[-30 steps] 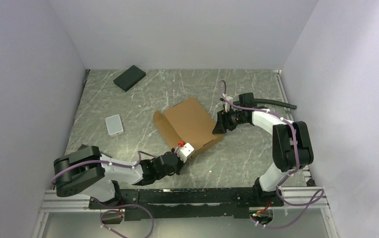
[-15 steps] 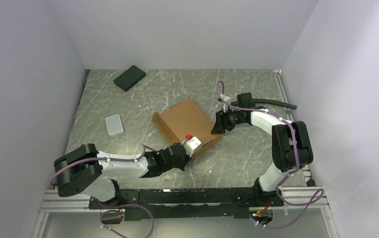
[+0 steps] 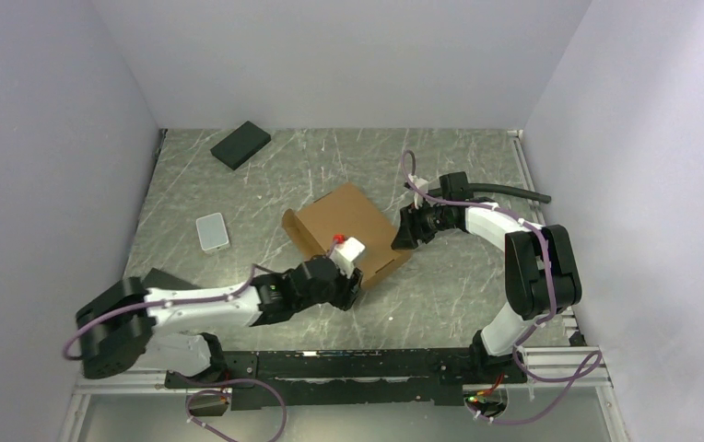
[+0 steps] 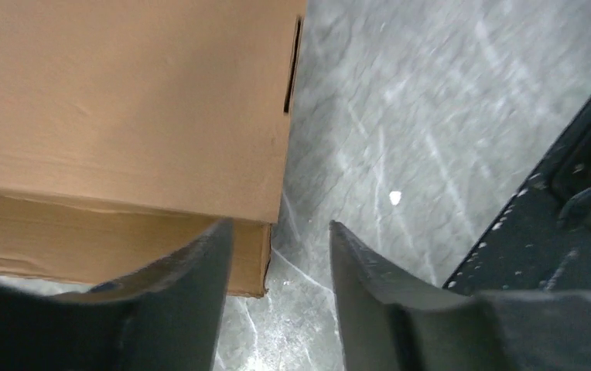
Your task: Fold the paper box
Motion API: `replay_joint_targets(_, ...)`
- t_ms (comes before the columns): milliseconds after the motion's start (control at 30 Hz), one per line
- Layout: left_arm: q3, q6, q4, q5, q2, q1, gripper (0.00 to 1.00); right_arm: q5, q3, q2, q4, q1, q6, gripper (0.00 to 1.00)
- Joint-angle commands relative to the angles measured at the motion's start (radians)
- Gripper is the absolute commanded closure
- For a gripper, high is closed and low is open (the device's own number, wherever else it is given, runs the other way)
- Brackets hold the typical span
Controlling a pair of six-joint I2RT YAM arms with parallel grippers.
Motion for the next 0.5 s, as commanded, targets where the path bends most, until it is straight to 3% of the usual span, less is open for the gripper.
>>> replay_joint_targets(0, -0.019, -0.095, -0.023, -0.036, -0.198, 0.008, 0.39, 0.02, 0.013, -0.024, -0.029, 0.007, -0.018, 0.41)
replay_joint_targets(100, -0.055, -0.174, -0.114, -0.174, -0.328, 0.024, 0.18, 0.032, 0.016, -0.02, -0.035, 0.008, -0.031, 0.41)
replay_joint_targets(200, -0.086, -0.312, -0.281, -0.255, -0.456, 0.121, 0.02, 0.044, 0.026, -0.012, -0.051, 0.007, -0.062, 0.41)
replay_joint_targets(333, -0.141, -0.375, -0.342, -0.158, -0.617, 0.326, 0.01, 0.049, 0.045, 0.006, -0.096, 0.013, -0.135, 0.43)
replay_joint_targets(467, -0.128, -0.322, -0.355, -0.031, -0.627, 0.517, 0.0, 0.044, 0.063, 0.02, -0.155, 0.034, -0.229, 0.45)
